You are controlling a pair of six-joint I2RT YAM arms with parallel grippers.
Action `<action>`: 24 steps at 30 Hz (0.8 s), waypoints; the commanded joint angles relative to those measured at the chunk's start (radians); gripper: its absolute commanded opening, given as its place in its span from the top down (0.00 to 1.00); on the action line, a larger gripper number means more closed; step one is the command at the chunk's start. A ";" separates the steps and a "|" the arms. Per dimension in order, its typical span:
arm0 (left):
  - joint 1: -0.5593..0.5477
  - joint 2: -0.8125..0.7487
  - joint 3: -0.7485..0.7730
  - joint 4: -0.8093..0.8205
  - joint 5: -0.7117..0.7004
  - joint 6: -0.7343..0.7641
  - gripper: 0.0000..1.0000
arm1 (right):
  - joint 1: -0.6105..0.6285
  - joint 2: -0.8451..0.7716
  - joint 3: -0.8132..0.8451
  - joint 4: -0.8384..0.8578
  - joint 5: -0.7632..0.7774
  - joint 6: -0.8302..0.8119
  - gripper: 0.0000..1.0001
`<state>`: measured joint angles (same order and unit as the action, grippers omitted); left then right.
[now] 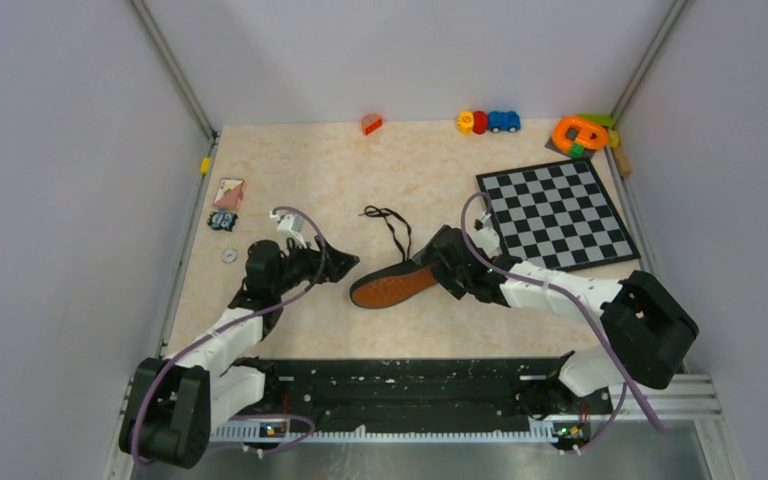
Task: Tie the shoes
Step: Adjust the shoe at the center of the board.
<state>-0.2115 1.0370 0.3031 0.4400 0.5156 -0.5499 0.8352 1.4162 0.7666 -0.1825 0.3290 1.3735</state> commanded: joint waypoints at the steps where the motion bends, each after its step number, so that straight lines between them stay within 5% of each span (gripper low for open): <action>1: -0.003 0.015 0.045 0.029 0.038 0.006 0.18 | 0.014 0.028 -0.007 0.065 0.026 0.010 0.12; 9: -0.003 0.039 0.054 0.028 0.061 0.001 0.19 | -0.029 0.070 -0.153 0.299 -0.013 0.005 0.19; 12: -0.003 0.051 0.059 0.025 0.067 0.002 0.19 | -0.068 0.061 -0.234 0.394 -0.078 -0.005 0.46; 14: -0.004 0.060 0.062 0.027 0.079 0.001 0.19 | -0.079 0.020 -0.303 0.442 -0.074 -0.007 0.54; 24: -0.111 0.134 0.114 0.015 0.094 0.049 0.19 | -0.095 -0.366 -0.597 0.416 -0.001 -0.113 0.57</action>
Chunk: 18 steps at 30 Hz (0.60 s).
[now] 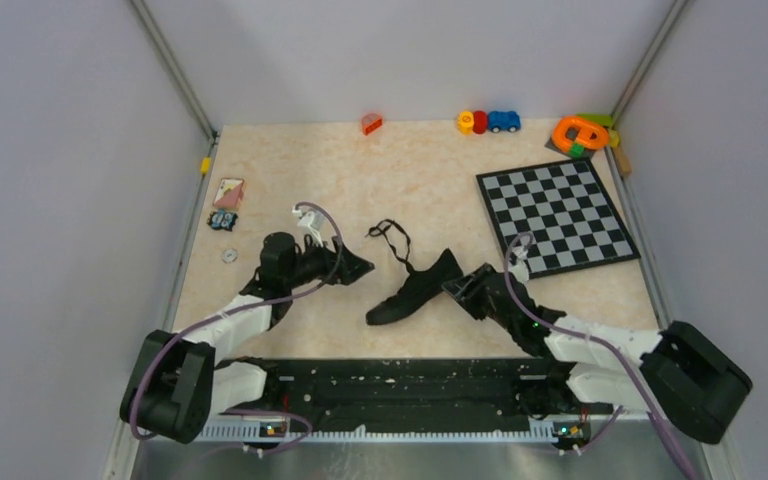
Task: Tie the shoes
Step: Adjust the shoe at the center of the board.
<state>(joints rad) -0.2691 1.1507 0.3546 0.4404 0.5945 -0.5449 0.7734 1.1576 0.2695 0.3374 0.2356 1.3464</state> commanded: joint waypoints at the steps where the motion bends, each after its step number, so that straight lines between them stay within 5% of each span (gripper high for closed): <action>1: -0.069 0.029 0.071 0.008 0.013 0.053 0.19 | -0.035 -0.151 -0.114 -0.142 0.096 -0.088 0.57; 5: -0.136 0.064 0.114 -0.049 -0.016 0.098 0.20 | -0.036 -0.296 -0.114 -0.311 0.112 -0.104 0.56; 9: -0.169 0.072 0.130 -0.079 -0.058 0.121 0.20 | -0.037 -0.409 -0.072 -0.401 0.097 -0.214 0.42; 18: -0.175 0.110 0.146 -0.088 -0.054 0.135 0.20 | -0.025 -0.374 0.018 -0.321 -0.093 -0.381 0.28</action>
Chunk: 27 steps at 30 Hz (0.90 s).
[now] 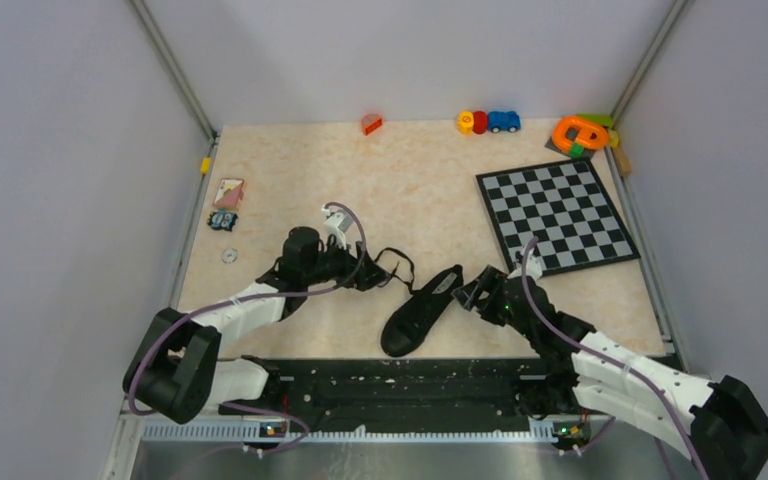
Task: Tie the shoes
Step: Adjust the shoe at the center of the board, then move the shoe to the center of the board.
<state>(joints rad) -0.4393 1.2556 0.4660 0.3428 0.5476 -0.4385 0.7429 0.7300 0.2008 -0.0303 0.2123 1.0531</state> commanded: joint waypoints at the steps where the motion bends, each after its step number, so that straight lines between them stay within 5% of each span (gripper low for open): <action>1: -0.006 0.005 0.033 0.009 -0.011 0.031 0.20 | 0.010 0.082 0.105 0.050 -0.068 -0.089 0.28; 20: -0.006 -0.069 0.017 -0.014 -0.050 0.041 0.22 | 0.029 0.458 0.312 0.076 0.106 -0.088 0.33; 27: -0.006 -0.095 0.021 -0.039 -0.078 0.047 0.25 | 0.029 0.526 0.413 -0.025 0.160 -0.161 0.82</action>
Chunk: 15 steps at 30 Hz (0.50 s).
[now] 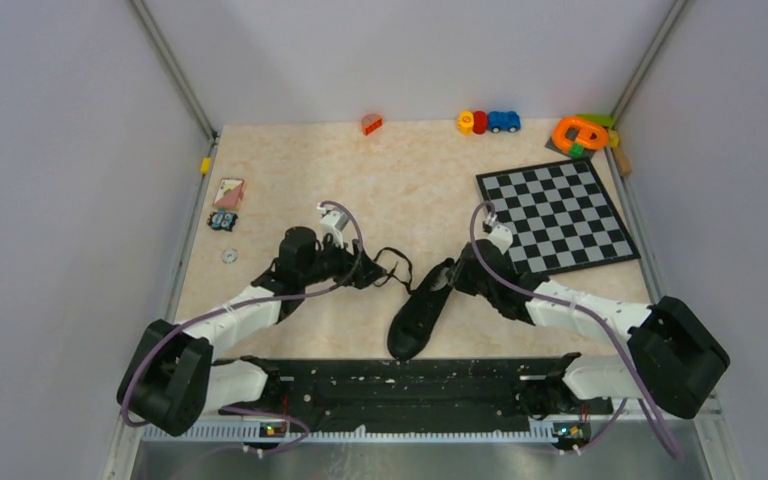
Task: Tie the shoes
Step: Move the shoe to the center of the board.
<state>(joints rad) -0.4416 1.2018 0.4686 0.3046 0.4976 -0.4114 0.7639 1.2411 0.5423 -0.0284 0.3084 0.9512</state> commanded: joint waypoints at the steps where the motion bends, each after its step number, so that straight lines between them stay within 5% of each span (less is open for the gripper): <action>1: -0.005 -0.052 0.017 -0.010 -0.048 0.020 0.26 | 0.008 0.014 0.074 -0.011 0.058 -0.078 0.87; 6: -0.004 -0.138 -0.022 -0.021 -0.168 0.021 0.27 | 0.004 0.048 0.119 0.022 0.041 -0.164 1.00; 11: -0.003 -0.159 -0.033 -0.029 -0.249 -0.005 0.26 | -0.023 0.156 0.219 0.015 -0.002 -0.193 1.00; 15: -0.003 -0.159 -0.033 -0.033 -0.261 -0.003 0.26 | -0.023 0.212 0.279 -0.030 0.008 -0.212 0.82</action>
<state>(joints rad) -0.4416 1.0557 0.4450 0.2611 0.2882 -0.4099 0.7540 1.4212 0.7403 -0.0597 0.3012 0.7906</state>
